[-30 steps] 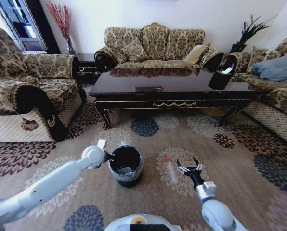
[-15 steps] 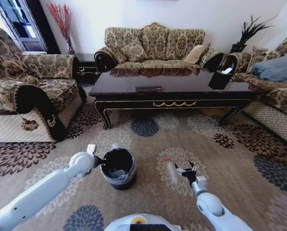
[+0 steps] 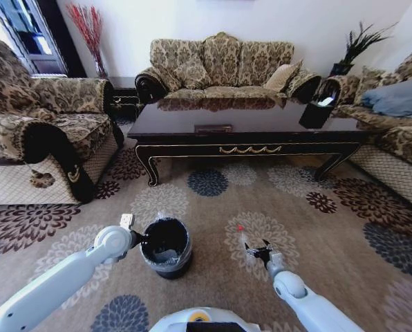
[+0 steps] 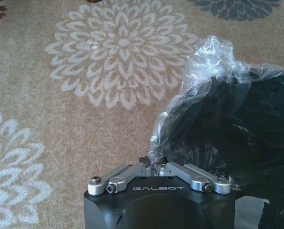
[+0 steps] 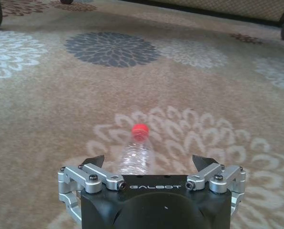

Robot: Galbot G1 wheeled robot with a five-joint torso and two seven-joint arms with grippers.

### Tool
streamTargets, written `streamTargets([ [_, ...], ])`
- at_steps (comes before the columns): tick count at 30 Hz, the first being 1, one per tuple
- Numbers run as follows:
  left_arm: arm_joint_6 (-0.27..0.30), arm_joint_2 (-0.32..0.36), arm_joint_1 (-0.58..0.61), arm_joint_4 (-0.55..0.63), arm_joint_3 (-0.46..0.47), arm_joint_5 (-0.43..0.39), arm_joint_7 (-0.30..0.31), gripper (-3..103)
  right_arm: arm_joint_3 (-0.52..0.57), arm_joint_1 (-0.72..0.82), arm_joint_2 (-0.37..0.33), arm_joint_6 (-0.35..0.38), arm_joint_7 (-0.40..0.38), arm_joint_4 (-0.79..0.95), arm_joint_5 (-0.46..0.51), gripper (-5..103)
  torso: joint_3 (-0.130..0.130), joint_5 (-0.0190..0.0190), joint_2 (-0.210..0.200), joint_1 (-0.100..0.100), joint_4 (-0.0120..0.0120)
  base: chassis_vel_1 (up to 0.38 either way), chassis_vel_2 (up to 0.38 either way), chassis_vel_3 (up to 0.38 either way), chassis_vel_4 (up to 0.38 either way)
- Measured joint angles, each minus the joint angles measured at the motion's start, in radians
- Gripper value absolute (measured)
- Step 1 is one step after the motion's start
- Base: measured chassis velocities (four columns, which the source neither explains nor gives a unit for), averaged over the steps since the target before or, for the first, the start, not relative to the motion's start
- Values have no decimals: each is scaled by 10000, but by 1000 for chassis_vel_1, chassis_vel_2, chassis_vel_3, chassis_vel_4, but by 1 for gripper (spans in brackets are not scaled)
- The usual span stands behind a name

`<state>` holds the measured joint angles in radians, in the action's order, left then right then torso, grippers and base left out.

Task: Move to the front of the table and pick up the trash from the floor, then place it into the trash bin.

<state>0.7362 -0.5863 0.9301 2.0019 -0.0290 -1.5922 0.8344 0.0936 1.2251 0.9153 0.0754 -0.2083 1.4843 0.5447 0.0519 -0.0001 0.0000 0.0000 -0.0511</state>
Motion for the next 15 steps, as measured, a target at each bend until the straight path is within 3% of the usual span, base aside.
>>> streamTargets([
  [15, -9, 184, 263, 191, 207, -1, -10, 2, -563, -550, 665, 63, -201, -1062, 121, 100, 0, 0, 0, 0, -3, 0, 0, 0, 0],
])
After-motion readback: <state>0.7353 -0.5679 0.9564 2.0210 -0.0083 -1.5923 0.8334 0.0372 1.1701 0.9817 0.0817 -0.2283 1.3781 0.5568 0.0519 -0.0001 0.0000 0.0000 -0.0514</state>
